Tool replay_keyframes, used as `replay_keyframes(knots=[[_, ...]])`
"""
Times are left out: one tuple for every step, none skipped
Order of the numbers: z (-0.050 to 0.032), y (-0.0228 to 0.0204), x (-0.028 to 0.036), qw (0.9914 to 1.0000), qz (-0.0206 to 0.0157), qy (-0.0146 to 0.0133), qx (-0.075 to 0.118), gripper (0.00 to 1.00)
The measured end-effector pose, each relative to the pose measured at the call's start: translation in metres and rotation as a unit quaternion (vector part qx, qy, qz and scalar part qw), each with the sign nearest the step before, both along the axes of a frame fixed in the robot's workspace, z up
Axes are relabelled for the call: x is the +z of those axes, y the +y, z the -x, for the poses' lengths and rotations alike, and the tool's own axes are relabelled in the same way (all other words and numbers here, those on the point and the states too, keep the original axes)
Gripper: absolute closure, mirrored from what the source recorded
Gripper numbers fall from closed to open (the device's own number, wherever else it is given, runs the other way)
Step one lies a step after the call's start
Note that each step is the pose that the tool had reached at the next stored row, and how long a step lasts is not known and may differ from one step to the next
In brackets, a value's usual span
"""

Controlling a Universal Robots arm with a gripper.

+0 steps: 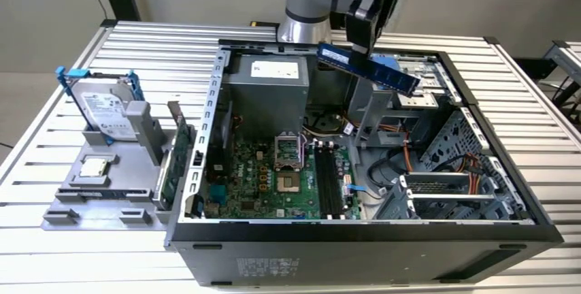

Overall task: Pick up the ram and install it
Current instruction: 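Insert the ram into the slot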

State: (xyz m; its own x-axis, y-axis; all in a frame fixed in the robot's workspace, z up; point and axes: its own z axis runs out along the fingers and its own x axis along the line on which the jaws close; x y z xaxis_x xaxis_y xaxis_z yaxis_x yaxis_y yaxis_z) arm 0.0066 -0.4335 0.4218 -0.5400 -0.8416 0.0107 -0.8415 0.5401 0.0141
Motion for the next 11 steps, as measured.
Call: replay_keyframes(knots=[[0.0,0.0,-0.0001,1.0,0.0,0.0,-0.002,1.0],[0.0,0.0001,-0.0002,0.99995,-0.0001,0.0,-0.01,1.0],[0.0,0.0001,-0.0001,0.99984,0.0,0.0,-0.018,1.0],[0.0,0.0001,-0.0002,0.99964,0.0,0.0,-0.027,1.0],[0.0001,0.0,-0.0003,0.99935,-0.0001,0.0,-0.036,1.0],[0.0,0.0001,-0.0003,0.99899,0.0,0.0,-0.045,1.0],[0.0,0.0001,-0.0004,0.99854,0.0,0.0,-0.054,1.0],[0.0001,0.0,-0.0005,0.99809,-0.0001,0.0,-0.062,1.0],[0.0001,0.0001,-0.0005,0.99742,-0.0001,0.0,-0.072,1.0],[0.0,0.0001,-0.0006,0.99674,0.0,0.0,-0.081,1.0],[0.0001,0.0001,-0.0007,0.99603,-0.0001,0.0,-0.089,1.0]])
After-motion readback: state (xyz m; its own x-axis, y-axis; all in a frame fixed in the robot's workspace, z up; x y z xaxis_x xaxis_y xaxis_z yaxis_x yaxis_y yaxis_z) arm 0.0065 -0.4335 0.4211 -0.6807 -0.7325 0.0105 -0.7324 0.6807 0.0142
